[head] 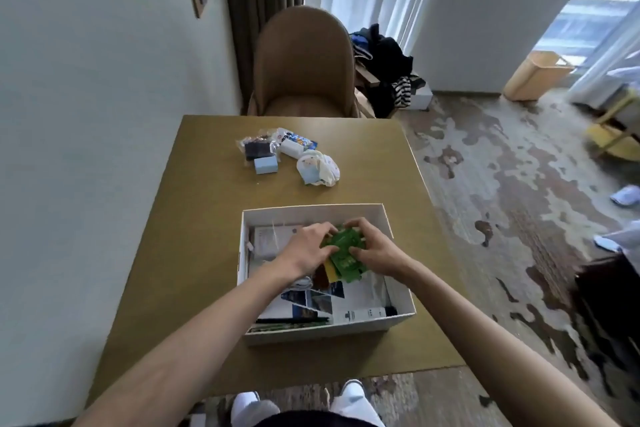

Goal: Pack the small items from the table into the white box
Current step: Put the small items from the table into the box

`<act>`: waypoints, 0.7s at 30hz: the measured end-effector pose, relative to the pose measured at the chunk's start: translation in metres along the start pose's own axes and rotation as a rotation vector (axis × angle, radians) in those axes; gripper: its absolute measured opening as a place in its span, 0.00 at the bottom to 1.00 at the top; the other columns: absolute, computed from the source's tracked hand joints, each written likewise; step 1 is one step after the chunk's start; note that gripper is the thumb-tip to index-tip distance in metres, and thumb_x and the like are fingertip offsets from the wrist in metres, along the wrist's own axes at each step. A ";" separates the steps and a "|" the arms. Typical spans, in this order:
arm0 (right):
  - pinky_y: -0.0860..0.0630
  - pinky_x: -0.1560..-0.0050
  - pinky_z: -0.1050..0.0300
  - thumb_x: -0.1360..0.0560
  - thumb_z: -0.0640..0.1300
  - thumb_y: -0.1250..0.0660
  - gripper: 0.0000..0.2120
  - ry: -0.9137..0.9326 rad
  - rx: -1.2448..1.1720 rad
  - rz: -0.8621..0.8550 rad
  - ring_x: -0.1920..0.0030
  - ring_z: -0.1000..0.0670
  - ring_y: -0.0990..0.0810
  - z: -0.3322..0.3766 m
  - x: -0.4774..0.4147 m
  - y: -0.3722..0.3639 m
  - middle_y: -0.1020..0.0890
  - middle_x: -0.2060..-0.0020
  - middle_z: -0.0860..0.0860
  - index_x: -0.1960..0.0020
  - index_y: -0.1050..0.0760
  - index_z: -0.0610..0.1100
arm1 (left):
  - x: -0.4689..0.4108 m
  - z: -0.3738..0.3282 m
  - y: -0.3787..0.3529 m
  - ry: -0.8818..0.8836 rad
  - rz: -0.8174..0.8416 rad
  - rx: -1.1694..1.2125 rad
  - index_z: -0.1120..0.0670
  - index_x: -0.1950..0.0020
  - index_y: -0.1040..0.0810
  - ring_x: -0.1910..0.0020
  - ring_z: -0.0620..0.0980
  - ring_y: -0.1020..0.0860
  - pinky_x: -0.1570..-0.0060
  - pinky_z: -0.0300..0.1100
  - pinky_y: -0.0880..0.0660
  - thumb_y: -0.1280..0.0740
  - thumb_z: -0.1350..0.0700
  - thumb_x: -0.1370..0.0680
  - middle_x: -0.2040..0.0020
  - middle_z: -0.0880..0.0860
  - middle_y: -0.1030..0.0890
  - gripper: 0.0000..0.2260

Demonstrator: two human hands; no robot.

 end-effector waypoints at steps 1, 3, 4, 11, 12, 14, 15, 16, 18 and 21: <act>0.18 0.47 0.46 0.24 0.32 0.38 0.20 -0.036 0.063 -0.014 0.43 0.45 0.21 -0.007 0.003 0.000 0.23 0.43 0.44 0.36 0.34 0.49 | -0.001 -0.001 -0.008 -0.017 0.038 0.003 0.54 0.40 0.24 0.44 0.52 0.22 0.43 0.45 0.26 0.31 0.56 0.25 0.43 0.56 0.20 0.14; 0.19 0.47 0.47 0.25 0.34 0.37 0.19 -0.106 0.196 -0.015 0.45 0.44 0.21 -0.021 0.009 -0.003 0.22 0.45 0.44 0.37 0.33 0.46 | -0.001 -0.002 -0.027 -0.045 0.113 -0.003 0.54 0.40 0.23 0.44 0.53 0.22 0.42 0.47 0.26 0.31 0.58 0.25 0.43 0.56 0.19 0.14; 0.20 0.48 0.47 0.26 0.35 0.37 0.18 -0.132 0.273 -0.003 0.46 0.44 0.21 -0.027 0.013 -0.005 0.21 0.45 0.43 0.38 0.33 0.45 | -0.001 -0.004 -0.036 -0.058 0.148 -0.009 0.54 0.39 0.23 0.44 0.53 0.22 0.42 0.47 0.25 0.32 0.59 0.25 0.43 0.55 0.19 0.14; 0.25 0.44 0.47 0.23 0.37 0.38 0.15 -0.060 0.834 0.032 0.43 0.38 0.21 -0.038 0.023 -0.026 0.24 0.42 0.39 0.36 0.30 0.38 | -0.001 -0.003 -0.072 0.010 0.274 0.068 0.56 0.36 0.25 0.41 0.54 0.22 0.42 0.48 0.24 0.37 0.63 0.24 0.40 0.57 0.20 0.16; 0.24 0.44 0.47 0.22 0.36 0.38 0.15 -0.031 0.905 0.033 0.44 0.38 0.21 -0.036 0.023 -0.027 0.24 0.42 0.38 0.36 0.29 0.37 | 0.000 0.000 -0.072 0.037 0.284 0.097 0.56 0.35 0.25 0.41 0.54 0.23 0.41 0.47 0.25 0.37 0.63 0.24 0.39 0.57 0.21 0.17; 0.24 0.44 0.46 0.22 0.35 0.39 0.14 0.015 1.036 0.041 0.43 0.38 0.21 -0.032 0.022 -0.028 0.24 0.42 0.38 0.37 0.27 0.36 | 0.001 0.005 -0.069 0.070 0.276 0.119 0.56 0.34 0.26 0.39 0.53 0.24 0.40 0.42 0.26 0.37 0.64 0.24 0.37 0.57 0.22 0.18; 0.25 0.43 0.46 0.22 0.35 0.40 0.14 0.030 1.092 0.044 0.42 0.38 0.22 -0.029 0.021 -0.027 0.24 0.41 0.38 0.37 0.26 0.37 | 0.002 0.006 -0.066 0.077 0.255 0.110 0.56 0.35 0.26 0.39 0.52 0.24 0.42 0.39 0.28 0.37 0.63 0.24 0.37 0.57 0.22 0.18; 0.25 0.43 0.45 0.21 0.35 0.40 0.14 0.041 1.136 0.049 0.41 0.39 0.23 -0.027 0.020 -0.027 0.24 0.40 0.39 0.37 0.26 0.37 | 0.003 0.008 -0.062 0.084 0.231 0.097 0.56 0.36 0.25 0.40 0.52 0.23 0.44 0.38 0.29 0.36 0.63 0.24 0.38 0.57 0.21 0.17; 0.25 0.43 0.45 0.20 0.35 0.42 0.15 0.052 1.193 0.076 0.39 0.40 0.23 -0.024 0.018 -0.029 0.24 0.39 0.39 0.36 0.26 0.37 | 0.005 0.009 -0.058 0.101 0.215 0.087 0.56 0.37 0.25 0.42 0.52 0.23 0.46 0.38 0.29 0.35 0.60 0.24 0.40 0.57 0.21 0.15; 0.25 0.44 0.46 0.19 0.37 0.43 0.15 0.067 1.255 0.131 0.37 0.40 0.24 -0.021 0.015 -0.032 0.24 0.37 0.40 0.35 0.26 0.38 | 0.009 0.007 -0.064 0.131 0.280 0.067 0.56 0.34 0.29 0.41 0.53 0.24 0.43 0.41 0.27 0.37 0.60 0.23 0.38 0.58 0.22 0.17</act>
Point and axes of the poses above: each hand's wrist, its own x-axis away from the middle knuckle, its own y-axis out of the back of the hand, z = x × y, the point moved 8 cm from there along -x, towards the middle knuckle
